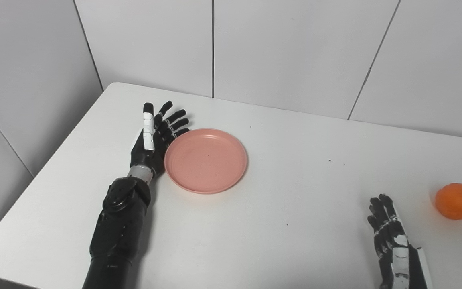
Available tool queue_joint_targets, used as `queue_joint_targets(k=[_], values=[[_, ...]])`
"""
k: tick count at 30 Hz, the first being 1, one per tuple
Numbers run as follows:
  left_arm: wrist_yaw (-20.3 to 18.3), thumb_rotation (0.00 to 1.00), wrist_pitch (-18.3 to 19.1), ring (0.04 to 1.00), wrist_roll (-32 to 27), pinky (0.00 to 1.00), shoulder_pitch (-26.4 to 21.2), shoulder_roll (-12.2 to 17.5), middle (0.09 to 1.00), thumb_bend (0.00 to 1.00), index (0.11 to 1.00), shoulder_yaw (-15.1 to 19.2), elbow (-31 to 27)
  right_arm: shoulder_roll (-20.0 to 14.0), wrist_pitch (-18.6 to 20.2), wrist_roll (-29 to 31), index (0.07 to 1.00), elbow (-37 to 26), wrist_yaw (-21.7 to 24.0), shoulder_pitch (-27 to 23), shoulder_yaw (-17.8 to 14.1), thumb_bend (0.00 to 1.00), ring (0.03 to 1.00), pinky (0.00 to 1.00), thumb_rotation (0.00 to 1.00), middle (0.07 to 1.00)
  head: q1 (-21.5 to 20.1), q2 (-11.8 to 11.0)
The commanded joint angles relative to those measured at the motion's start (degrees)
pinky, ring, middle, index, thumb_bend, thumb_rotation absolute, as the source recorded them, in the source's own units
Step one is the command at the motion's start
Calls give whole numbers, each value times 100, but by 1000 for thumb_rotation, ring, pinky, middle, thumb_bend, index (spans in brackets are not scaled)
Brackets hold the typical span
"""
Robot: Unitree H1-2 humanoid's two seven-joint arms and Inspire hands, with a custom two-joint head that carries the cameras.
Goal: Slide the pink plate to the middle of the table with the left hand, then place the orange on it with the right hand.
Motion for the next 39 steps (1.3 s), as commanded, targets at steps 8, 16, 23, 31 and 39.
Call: queue_joint_targets(k=[8, 16, 23, 31, 39], values=[[117, 993, 506, 803, 36, 748, 253, -299, 800, 1000, 889, -244, -102, 96, 128, 20, 935, -105, -77, 262, 116, 876, 972, 987, 973, 933, -27, 18], [316, 1000, 569, 792, 200, 724, 449, -675, 788, 1000, 886, -436, -209, 117, 188, -42, 935, -162, -176, 259, 204, 878, 970, 980, 971, 931, -102, 48], [434, 1000, 552, 817, 305, 774, 635, -1023, 825, 996, 908, -578, -320, 137, 124, -117, 936, -149, -249, 251, 295, 880, 960, 971, 974, 928, -187, 77], [599, 1000, 530, 851, 282, 881, 823, -1464, 868, 990, 940, -586, -498, 261, 183, -275, 928, -198, -349, 227, 434, 867, 950, 964, 970, 920, -676, 203], [621, 1000, 738, 858, 273, 912, 987, -1632, 876, 984, 938, -639, -788, 473, 222, -646, 906, -186, -674, 158, 731, 870, 928, 932, 966, 897, -1449, 343]])
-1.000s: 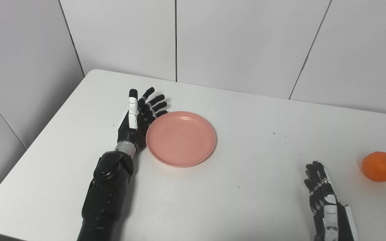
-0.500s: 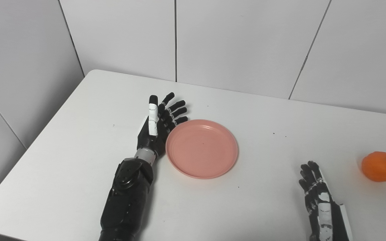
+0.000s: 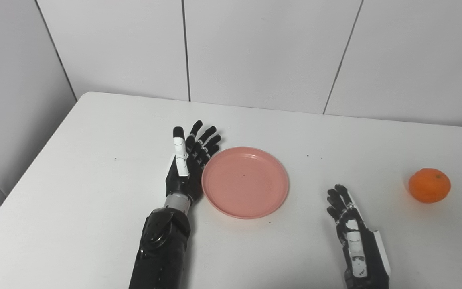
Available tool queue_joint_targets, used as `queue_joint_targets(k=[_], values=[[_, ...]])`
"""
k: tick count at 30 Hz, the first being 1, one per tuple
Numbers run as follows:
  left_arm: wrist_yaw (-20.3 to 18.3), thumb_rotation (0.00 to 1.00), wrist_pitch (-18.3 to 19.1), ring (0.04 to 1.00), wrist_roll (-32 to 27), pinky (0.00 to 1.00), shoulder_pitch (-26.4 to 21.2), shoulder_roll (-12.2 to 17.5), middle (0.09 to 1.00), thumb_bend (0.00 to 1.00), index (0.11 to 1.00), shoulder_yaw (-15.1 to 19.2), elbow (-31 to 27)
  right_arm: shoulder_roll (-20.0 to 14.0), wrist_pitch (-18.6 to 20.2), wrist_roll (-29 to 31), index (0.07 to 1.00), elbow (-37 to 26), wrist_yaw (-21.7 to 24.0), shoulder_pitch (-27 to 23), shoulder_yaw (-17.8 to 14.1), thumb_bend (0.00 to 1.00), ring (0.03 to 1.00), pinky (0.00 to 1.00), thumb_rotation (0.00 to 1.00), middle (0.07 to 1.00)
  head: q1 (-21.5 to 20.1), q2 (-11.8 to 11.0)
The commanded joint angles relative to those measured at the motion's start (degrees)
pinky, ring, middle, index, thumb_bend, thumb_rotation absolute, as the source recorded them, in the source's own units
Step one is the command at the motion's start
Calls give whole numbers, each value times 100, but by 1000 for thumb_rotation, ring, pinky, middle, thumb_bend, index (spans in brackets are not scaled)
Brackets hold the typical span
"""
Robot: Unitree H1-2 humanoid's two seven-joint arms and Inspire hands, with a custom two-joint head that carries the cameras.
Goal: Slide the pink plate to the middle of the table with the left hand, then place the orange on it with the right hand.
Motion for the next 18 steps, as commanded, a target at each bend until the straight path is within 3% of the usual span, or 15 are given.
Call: queue_joint_targets(k=[1, 7, 10, 13, 16, 18], values=[[222, 1000, 543, 853, 80, 898, 327, -73, 871, 978, 939, -45, 171, 317, 8, -161, 902, -138, -109, 178, 106, 876, 929, 933, 970, 895, -164, 9], [235, 994, 516, 853, -11, 892, 400, -206, 863, 974, 948, -63, 139, 419, 27, -384, 895, -78, -343, 112, 338, 873, 929, 944, 968, 889, -536, 44], [203, 987, 470, 855, -34, 897, 385, -206, 862, 981, 953, -41, 171, 436, 34, -447, 898, -64, -411, 86, 421, 862, 931, 950, 968, 893, -680, 53], [179, 986, 410, 854, -69, 911, 333, -167, 857, 988, 959, 9, 261, 475, 26, -526, 907, 8, -470, 15, 534, 859, 942, 965, 972, 901, -1103, 35], [178, 992, 393, 852, -74, 912, 311, -160, 854, 987, 959, 35, 299, 479, 18, -555, 912, 38, -523, -13, 582, 854, 949, 978, 972, 906, -1103, 35], [183, 994, 403, 855, -95, 920, 273, -151, 866, 988, 957, 78, 351, 520, -28, -600, 917, 111, -561, -61, 604, 847, 952, 979, 971, 912, -1392, 5]])
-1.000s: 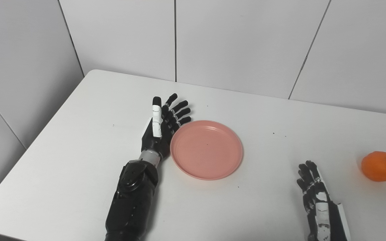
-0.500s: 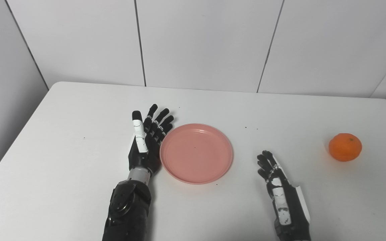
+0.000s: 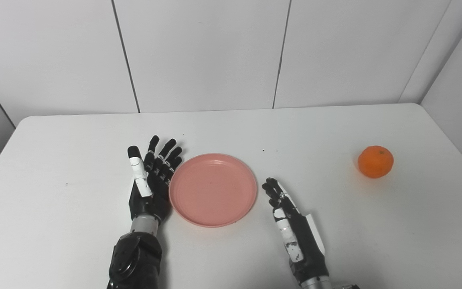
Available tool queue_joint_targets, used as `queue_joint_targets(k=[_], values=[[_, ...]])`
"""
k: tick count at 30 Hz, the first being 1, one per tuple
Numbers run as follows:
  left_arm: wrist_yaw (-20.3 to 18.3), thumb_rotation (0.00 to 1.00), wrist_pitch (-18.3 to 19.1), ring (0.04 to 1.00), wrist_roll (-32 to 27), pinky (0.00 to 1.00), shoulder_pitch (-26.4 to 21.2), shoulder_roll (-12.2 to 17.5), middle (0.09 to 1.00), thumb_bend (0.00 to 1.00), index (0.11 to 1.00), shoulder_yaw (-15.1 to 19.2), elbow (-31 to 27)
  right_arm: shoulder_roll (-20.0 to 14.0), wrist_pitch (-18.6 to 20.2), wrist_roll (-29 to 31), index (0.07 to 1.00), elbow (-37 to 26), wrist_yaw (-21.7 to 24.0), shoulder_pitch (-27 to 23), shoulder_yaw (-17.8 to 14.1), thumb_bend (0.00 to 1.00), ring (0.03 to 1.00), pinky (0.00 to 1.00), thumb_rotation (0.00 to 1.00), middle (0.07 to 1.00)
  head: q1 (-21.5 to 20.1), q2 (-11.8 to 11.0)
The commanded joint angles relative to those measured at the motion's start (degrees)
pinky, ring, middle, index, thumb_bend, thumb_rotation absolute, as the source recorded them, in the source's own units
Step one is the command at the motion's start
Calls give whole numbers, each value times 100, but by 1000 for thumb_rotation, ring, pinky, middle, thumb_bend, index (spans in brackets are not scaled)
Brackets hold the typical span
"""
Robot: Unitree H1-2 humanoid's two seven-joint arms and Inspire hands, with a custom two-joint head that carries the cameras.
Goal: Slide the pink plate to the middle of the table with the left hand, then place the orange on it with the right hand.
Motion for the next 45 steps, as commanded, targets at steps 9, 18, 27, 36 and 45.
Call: queue_joint_targets(k=[9, 18, 27, 36, 45], values=[[125, 992, 332, 895, -124, 964, 119, 49, 898, 975, 973, 149, 546, 345, -435, -256, 905, 97, -297, 15, -114, 792, 960, 987, 955, 925, -263, -99], [120, 987, 302, 885, -224, 965, -30, 112, 882, 969, 963, 297, 827, 388, -632, -814, 853, -661, -805, 60, -451, 779, 940, 974, 926, 902, -455, -179], [65, 982, 307, 879, -321, 971, -36, 178, 876, 956, 958, 388, 956, 16, -290, -1326, 828, -1478, -639, -412, -785, 786, 905, 913, 943, 861, -489, -230], [-13, 976, 413, 889, -395, 1000, -47, 177, 886, 954, 968, 432, 964, -543, 844, -2684, 777, -1879, -233, -1302, -1387, 768, 732, 683, 926, 769, -472, -236], [22, 964, 416, 886, -321, 992, 10, 113, 854, 966, 957, 403, 907, -1400, 2056, -3229, 750, -1781, 546, -2217, -1777, 810, 779, 716, 862, 790, -447, -237]])
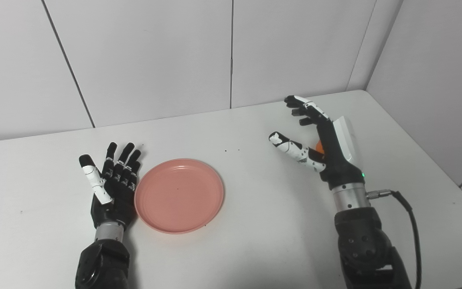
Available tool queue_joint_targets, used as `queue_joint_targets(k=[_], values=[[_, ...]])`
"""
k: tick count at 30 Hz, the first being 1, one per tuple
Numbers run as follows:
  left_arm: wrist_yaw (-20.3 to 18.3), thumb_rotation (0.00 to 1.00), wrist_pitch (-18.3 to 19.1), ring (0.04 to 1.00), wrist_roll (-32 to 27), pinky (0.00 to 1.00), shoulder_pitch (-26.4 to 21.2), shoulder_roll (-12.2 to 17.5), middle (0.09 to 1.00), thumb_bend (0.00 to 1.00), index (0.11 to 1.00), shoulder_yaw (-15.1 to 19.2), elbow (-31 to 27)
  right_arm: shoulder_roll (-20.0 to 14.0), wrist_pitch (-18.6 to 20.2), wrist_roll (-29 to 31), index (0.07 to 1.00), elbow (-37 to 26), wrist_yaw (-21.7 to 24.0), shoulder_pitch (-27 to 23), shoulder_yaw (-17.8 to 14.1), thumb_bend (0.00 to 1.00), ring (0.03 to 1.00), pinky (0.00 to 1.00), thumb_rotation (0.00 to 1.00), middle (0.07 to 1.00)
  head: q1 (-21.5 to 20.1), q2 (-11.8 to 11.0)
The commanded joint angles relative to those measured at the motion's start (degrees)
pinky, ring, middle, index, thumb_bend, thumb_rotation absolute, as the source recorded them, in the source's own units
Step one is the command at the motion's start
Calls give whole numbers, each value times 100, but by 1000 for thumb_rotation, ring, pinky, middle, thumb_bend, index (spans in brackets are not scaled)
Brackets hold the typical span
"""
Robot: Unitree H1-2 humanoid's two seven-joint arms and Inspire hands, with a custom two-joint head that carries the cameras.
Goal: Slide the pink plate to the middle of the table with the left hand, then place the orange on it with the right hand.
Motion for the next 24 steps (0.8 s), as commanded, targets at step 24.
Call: queue_joint_targets(k=[24], values=[[295, 972, 481, 892, 84, 980, 431, -2, 869, 951, 972, 17, 323, -1834, 166, -2276, 681, 1856, 549, -1168, 545, 844, 803, 822, 873, 759, 47, 25]])
